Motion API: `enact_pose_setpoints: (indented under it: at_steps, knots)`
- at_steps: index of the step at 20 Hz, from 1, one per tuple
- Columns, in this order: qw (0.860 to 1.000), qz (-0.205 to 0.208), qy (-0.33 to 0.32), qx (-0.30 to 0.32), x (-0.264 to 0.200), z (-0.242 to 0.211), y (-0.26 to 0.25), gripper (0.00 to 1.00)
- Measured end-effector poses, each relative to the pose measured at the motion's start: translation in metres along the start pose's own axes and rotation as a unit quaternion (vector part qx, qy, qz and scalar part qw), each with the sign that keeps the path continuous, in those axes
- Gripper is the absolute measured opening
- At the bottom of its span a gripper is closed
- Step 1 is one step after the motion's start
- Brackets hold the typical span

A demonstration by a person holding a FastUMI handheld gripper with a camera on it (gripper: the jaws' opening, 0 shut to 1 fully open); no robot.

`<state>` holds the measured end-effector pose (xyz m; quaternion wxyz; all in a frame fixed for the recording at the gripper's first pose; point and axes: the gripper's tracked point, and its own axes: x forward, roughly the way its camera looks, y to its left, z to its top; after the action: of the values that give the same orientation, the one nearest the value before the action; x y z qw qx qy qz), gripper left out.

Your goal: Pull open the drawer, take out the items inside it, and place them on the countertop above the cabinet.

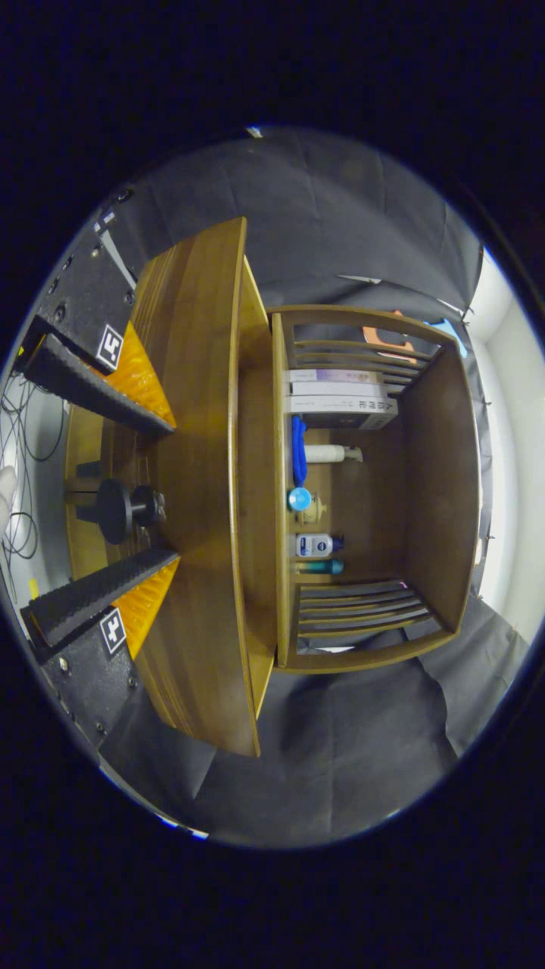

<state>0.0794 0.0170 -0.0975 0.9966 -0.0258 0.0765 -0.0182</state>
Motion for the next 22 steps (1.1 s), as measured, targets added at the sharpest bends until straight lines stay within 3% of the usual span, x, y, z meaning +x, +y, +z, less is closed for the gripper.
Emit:
enact_pose_setpoints:
  at_steps: [22]
  knots:
    - [1.000,-0.017,0.009,-0.021,0.149,0.033,0.010,0.99]
